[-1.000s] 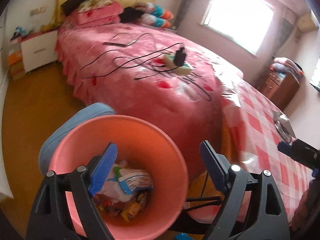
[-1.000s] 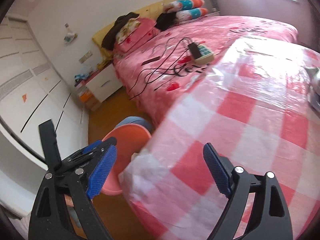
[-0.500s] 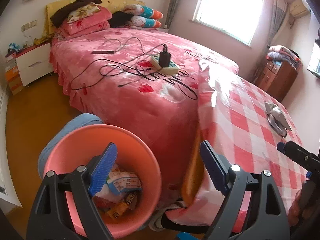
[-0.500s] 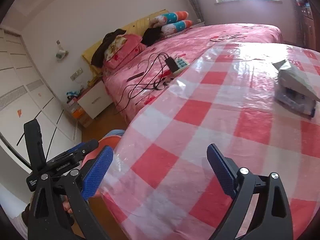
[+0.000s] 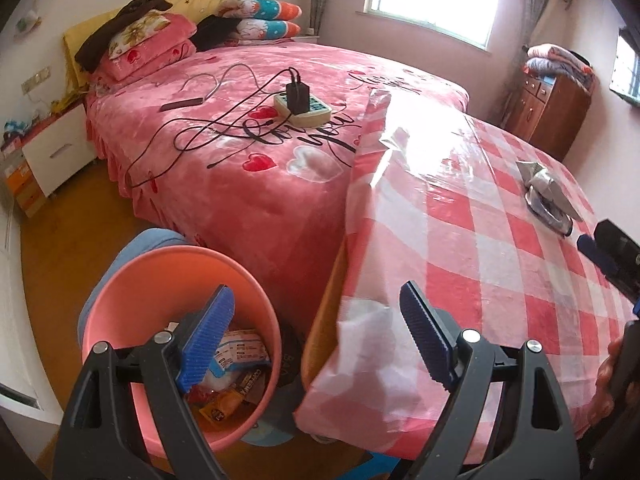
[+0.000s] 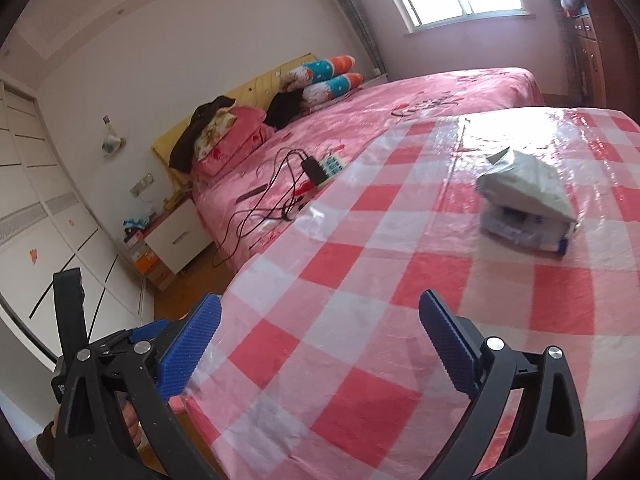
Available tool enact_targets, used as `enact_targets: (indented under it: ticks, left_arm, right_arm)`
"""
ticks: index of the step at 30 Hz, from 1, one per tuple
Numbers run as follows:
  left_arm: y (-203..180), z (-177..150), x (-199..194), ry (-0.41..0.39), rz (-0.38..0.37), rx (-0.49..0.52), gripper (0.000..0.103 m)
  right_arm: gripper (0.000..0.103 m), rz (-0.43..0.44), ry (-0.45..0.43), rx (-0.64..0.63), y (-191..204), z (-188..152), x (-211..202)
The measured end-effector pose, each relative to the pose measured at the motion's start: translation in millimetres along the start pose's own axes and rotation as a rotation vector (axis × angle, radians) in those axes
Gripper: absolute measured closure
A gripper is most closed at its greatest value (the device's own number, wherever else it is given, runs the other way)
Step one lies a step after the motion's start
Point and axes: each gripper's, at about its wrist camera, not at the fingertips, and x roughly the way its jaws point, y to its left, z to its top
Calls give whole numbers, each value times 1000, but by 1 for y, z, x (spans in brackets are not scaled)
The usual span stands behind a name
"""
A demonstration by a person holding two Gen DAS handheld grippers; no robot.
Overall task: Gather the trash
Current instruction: 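Move both open tools back over the table toward the grey packet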
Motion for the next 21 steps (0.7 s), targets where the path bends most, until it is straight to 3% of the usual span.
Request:
enact_targets:
  ticks: [13,21]
  left_arm:
    - [-44,4,-6,-15,-3,112,18]
    - [-77,9,-6,-19,-47,166,18]
  right_arm:
    - [5,-115,-33,16,-34,6,-16]
    - [5,-199,-65,-1,-50,10,-27]
